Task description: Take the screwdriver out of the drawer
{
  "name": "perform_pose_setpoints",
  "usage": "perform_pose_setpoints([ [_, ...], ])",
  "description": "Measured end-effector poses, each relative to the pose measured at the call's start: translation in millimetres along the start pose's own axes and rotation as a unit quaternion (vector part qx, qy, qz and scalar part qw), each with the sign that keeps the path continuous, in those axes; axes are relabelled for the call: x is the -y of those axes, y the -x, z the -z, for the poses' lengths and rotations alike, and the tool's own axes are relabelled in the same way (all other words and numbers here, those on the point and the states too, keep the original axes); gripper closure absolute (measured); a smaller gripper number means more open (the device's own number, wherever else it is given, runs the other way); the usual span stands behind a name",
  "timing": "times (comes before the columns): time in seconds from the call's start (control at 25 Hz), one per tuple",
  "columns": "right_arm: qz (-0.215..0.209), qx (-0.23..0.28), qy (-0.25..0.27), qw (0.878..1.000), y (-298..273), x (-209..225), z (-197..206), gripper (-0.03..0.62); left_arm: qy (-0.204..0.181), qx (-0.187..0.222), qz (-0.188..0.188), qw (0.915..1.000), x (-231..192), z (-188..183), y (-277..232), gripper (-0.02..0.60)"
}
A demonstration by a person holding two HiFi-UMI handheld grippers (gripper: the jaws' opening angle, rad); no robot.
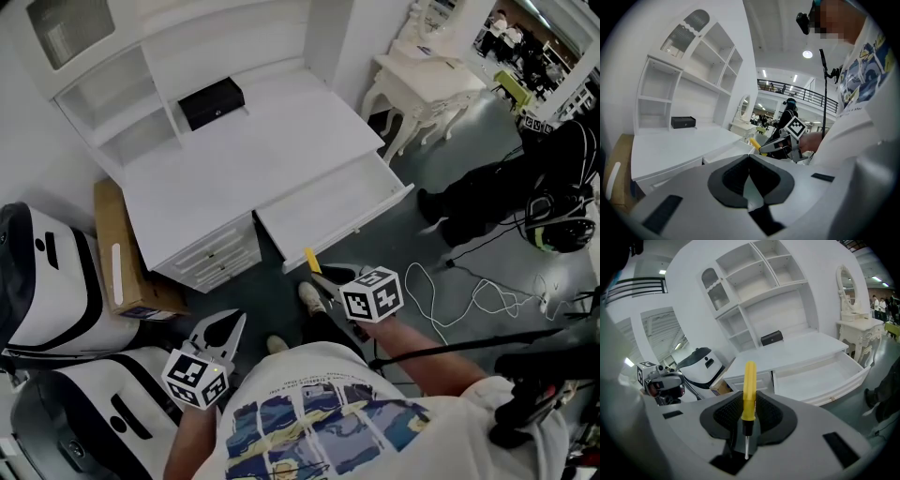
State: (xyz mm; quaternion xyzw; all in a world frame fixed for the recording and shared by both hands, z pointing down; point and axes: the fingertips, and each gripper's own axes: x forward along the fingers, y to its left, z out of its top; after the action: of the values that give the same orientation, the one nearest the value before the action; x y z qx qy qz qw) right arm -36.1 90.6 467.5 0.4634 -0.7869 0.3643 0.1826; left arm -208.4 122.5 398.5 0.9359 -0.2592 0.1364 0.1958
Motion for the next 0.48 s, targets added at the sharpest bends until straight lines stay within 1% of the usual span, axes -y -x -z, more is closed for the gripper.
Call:
perform_pose_setpoints([
  [0.48, -0.006, -0.009, 0.007, 1.000, -5.3, 0.7, -1.9, 0.491, 0.007, -0.003, 0.000, 1.0000, -4.1, -1.1, -6.6, 0.568],
])
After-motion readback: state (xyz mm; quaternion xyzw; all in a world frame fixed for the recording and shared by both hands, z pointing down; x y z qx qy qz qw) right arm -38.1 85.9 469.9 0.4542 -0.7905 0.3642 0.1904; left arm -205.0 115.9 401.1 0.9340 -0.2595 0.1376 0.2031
